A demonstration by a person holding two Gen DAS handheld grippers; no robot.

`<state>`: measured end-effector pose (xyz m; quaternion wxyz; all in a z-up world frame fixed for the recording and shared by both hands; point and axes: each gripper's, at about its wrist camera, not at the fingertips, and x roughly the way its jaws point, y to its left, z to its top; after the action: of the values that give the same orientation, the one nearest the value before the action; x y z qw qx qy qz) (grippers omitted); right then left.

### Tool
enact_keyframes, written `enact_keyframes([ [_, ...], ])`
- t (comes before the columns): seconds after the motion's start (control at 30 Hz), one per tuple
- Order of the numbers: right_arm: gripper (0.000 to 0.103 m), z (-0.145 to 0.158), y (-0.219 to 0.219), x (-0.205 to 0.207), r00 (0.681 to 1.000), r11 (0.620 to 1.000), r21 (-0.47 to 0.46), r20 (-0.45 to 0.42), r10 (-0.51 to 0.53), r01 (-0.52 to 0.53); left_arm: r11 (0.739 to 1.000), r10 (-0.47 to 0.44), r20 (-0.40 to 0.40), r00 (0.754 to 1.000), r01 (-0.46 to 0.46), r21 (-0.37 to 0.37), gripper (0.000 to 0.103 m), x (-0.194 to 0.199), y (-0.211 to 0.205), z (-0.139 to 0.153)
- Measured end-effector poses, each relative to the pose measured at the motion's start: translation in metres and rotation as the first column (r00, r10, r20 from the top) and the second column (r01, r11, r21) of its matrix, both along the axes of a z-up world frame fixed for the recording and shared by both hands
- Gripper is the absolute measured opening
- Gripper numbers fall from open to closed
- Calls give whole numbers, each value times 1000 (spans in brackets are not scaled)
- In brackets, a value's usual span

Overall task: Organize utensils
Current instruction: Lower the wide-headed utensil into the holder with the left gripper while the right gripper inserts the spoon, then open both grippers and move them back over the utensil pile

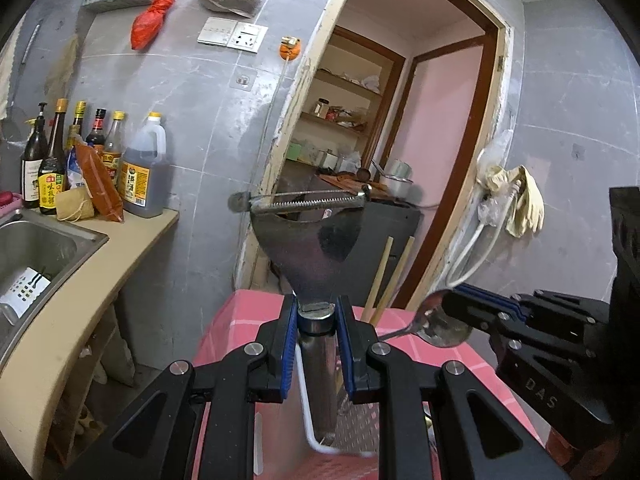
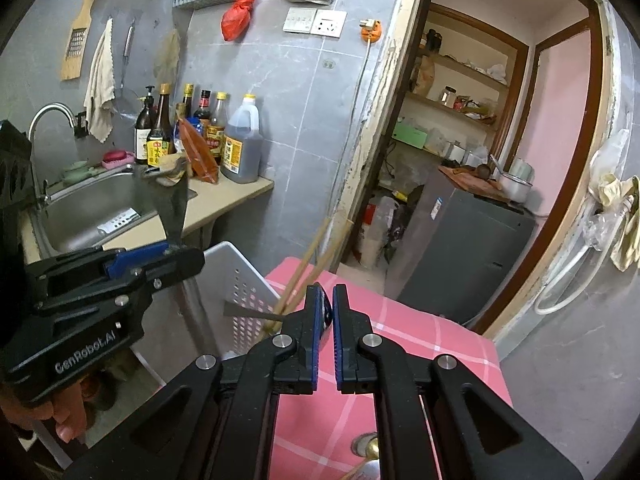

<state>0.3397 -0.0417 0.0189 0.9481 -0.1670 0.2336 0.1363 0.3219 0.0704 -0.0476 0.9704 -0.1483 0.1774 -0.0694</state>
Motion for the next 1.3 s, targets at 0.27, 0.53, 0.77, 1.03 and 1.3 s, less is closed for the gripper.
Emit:
enact_keyframes([
  [0.27, 5, 6, 4, 2, 999, 998, 54, 21, 40, -41, 999, -34, -26, 999, 35, 17, 22, -3, 3, 5],
  [0.53, 8, 16, -12, 5, 999, 993, 119, 44, -11, 6, 996, -64, -52, 997, 66, 53, 45, -9, 3, 13],
  [0.77, 24, 21, -33, -1, 997, 987, 155, 60, -57, 47, 995, -79, -45, 996, 82, 54, 56, -13, -3, 16],
  [1.03, 50, 28, -65, -24, 985, 962, 254, 108, -131, 100, 997, -59, -23, 998, 60, 45, 73, -20, -11, 29],
  [1.3, 94, 25, -121, -65, 948, 917, 345, 168, -270, 200, 995, 51, 26, 998, -53, 86, 100, -40, -30, 47],
])
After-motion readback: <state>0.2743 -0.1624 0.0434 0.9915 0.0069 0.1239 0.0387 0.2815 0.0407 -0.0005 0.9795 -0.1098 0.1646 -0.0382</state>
